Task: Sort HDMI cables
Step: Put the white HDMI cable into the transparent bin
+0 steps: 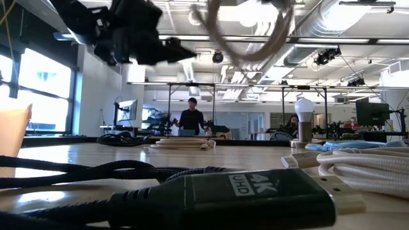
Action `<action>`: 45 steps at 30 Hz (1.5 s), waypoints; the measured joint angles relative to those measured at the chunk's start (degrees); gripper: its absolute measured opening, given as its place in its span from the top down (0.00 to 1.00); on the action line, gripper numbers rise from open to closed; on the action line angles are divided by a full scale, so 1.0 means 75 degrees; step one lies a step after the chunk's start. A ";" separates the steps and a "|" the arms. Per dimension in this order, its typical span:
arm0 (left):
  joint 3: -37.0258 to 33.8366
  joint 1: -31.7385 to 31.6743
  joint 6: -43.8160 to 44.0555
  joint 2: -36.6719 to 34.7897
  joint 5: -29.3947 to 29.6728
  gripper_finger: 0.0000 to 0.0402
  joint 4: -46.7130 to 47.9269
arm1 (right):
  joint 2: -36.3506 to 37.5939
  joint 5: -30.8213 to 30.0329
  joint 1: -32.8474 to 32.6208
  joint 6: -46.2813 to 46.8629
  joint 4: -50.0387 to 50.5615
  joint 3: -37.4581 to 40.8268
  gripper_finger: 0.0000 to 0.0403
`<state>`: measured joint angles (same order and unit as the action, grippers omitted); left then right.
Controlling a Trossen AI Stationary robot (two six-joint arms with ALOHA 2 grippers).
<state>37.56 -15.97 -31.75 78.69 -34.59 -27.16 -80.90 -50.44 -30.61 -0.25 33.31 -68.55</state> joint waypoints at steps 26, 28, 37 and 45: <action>0.0000 0.2384 -0.1542 -0.2820 0.1195 0.36 0.2574 | 0.0489 0.1495 -0.4525 0.4523 -0.0692 0.0006 0.92; 0.0000 0.2403 -0.1541 -0.2820 0.1246 0.36 0.2614 | 0.0152 0.1479 -0.4669 0.4887 -0.0816 0.0006 0.92; 0.0000 0.2384 -0.1535 -0.2820 0.1350 0.36 0.2629 | -0.0231 0.0648 -0.5476 0.6802 0.0044 -0.0035 0.92; 0.0000 0.2384 -0.1297 -0.2820 0.1359 0.36 0.2626 | -0.0213 -0.0116 -0.6036 0.8293 0.1869 -0.0597 0.92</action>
<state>37.56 1.91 -41.47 57.54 -24.40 -7.46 -82.50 -51.31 -75.88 61.95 47.33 -73.03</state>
